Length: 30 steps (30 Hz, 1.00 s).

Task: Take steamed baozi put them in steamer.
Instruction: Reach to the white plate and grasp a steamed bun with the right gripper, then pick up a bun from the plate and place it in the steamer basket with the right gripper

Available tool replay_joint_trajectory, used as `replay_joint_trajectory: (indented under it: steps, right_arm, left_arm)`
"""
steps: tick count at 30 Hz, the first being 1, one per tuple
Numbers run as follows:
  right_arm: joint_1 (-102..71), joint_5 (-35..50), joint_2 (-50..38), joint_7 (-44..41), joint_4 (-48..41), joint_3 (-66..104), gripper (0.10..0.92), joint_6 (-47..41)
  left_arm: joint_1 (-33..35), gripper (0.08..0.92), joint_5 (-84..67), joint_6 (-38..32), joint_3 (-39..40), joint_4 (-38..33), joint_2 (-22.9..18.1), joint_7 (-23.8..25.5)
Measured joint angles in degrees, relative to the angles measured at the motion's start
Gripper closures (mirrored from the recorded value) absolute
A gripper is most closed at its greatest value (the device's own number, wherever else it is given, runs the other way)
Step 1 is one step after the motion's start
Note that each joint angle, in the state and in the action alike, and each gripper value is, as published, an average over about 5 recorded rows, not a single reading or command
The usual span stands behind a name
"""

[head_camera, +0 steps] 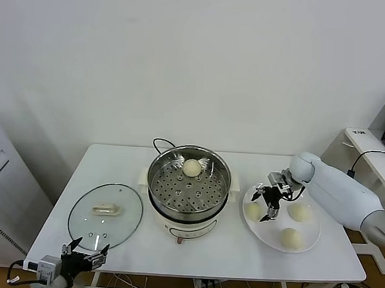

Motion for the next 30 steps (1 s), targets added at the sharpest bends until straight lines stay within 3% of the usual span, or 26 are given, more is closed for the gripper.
replay_joint_trajectory:
  steps: [5, 8, 18, 30]
  right_arm:
    - [-0.19, -0.27, 0.23, -0.21, -0.14, 0.46, 0.514, -0.2]
    - [0.14, -0.02, 0.04, -0.53, 0.18, 0.23, 0.558, -0.45]
    - [8.71, 4.49, -3.43, -2.73, 4.96, -7.64, 0.562, -3.08]
    - [30.71, 16.86, -6.76, -5.54, 14.68, -24.85, 0.558, -11.05]
  left_arm:
    - [0.01, 0.177, 0.0, 0.03, 0.0, -0.1, -0.15, -0.02]
    - [0.03, 0.177, 0.0, 0.13, 0.0, -0.16, -0.21, -0.1]
    - [0.04, 0.177, 0.06, 0.56, -0.01, -0.26, -0.64, -0.46]
    - [-0.43, 0.177, 0.13, 0.71, 0.04, -0.15, -0.28, -0.56]
